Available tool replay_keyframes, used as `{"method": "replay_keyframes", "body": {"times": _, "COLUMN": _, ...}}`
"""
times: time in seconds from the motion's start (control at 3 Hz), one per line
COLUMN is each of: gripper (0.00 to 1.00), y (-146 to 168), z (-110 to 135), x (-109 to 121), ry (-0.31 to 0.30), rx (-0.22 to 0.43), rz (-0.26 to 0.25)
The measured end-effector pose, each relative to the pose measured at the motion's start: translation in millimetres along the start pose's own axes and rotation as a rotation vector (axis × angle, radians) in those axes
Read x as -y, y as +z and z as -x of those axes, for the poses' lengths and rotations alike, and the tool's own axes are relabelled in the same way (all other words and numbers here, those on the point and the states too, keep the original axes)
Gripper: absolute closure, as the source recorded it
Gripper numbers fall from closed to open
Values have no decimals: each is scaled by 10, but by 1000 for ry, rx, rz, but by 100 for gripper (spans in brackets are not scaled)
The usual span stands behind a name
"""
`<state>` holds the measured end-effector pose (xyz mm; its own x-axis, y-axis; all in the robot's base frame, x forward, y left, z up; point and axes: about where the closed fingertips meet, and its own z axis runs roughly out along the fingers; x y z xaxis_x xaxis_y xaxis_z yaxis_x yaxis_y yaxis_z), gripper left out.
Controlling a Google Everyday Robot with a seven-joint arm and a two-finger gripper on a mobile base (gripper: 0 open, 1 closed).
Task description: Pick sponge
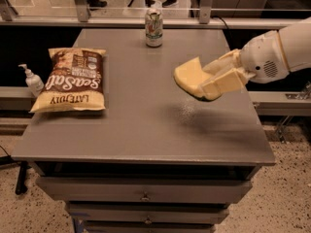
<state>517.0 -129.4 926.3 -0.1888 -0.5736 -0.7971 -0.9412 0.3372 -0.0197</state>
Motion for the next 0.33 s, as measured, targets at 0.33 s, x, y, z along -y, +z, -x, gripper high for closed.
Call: {"method": "replay_keyframes", "body": {"times": 0.33, "gripper": 100, "y": -183, "z": 189, "x": 105, "ry": 3, "rx": 39, "rz": -24}}
